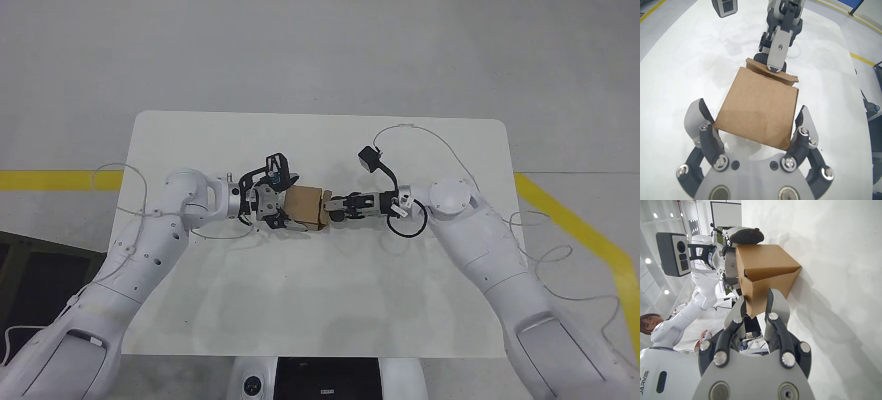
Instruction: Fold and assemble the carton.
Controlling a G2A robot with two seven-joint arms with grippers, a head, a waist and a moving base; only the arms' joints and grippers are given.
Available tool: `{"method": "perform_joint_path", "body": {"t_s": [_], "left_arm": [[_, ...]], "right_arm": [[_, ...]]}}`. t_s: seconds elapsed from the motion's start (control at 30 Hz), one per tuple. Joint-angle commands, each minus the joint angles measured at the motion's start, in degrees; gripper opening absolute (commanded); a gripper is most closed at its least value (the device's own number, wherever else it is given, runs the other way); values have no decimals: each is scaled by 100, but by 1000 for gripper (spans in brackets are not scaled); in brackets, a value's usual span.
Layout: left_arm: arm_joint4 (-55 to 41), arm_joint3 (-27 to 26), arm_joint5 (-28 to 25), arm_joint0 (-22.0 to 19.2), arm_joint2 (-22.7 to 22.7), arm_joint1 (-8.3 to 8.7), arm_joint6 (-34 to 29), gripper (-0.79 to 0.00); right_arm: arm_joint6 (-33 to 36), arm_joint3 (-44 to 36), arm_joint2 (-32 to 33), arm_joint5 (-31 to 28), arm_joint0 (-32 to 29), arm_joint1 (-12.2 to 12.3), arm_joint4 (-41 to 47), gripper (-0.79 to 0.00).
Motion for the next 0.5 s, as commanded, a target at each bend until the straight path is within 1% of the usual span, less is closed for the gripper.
{"method": "perform_joint_path", "body": {"t_s": [0.0, 0.47], "left_arm": [[-10, 8, 0, -16, 14, -3, -1, 0], [-27, 109, 0, -102, 92, -39, 23, 0]], "right_arm": [[29, 2, -15, -5, 31, -5, -51, -591], [120, 153, -184, 17, 270, -85, -331, -606]]}}
